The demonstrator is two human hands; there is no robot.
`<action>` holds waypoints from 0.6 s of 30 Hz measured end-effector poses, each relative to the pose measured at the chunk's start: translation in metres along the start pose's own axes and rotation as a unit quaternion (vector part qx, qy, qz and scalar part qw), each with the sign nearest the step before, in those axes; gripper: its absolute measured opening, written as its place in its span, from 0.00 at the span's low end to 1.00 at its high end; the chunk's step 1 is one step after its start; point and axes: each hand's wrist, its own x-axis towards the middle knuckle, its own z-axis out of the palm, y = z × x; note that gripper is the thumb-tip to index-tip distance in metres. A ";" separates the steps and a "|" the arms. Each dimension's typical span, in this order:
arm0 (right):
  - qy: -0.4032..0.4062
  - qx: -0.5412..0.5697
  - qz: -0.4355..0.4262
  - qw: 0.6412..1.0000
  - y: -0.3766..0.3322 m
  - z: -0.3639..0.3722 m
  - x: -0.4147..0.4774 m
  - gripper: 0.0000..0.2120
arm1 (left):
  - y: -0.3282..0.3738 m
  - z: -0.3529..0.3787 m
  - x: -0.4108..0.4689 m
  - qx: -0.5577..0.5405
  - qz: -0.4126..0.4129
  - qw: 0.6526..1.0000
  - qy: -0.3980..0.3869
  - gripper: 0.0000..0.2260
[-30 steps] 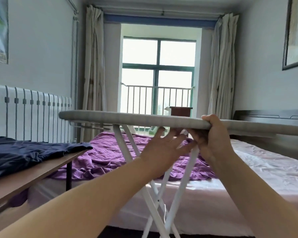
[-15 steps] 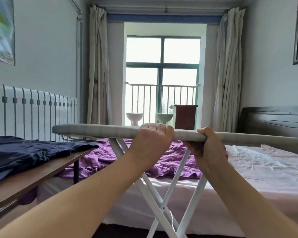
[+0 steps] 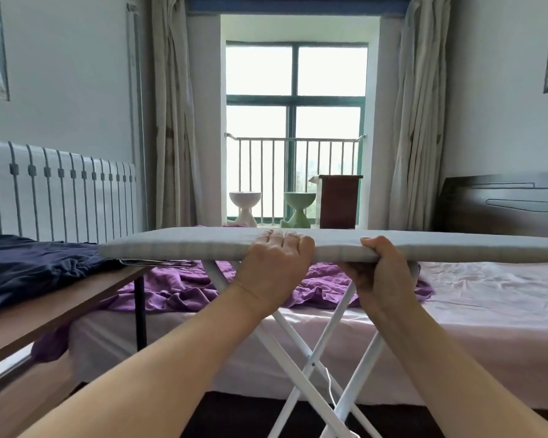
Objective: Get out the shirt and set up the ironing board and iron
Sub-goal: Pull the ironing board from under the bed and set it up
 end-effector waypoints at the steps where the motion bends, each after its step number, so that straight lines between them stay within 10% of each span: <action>1: 0.001 0.002 -0.003 1.000 0.001 -0.001 0.000 0.07 | 0.001 0.000 -0.001 -0.003 -0.005 1.000 0.010 0.12; 18: 0.030 0.021 -0.059 0.998 0.017 -0.025 -0.011 0.07 | 0.010 -0.014 -0.013 -0.007 0.023 1.000 -0.017 0.08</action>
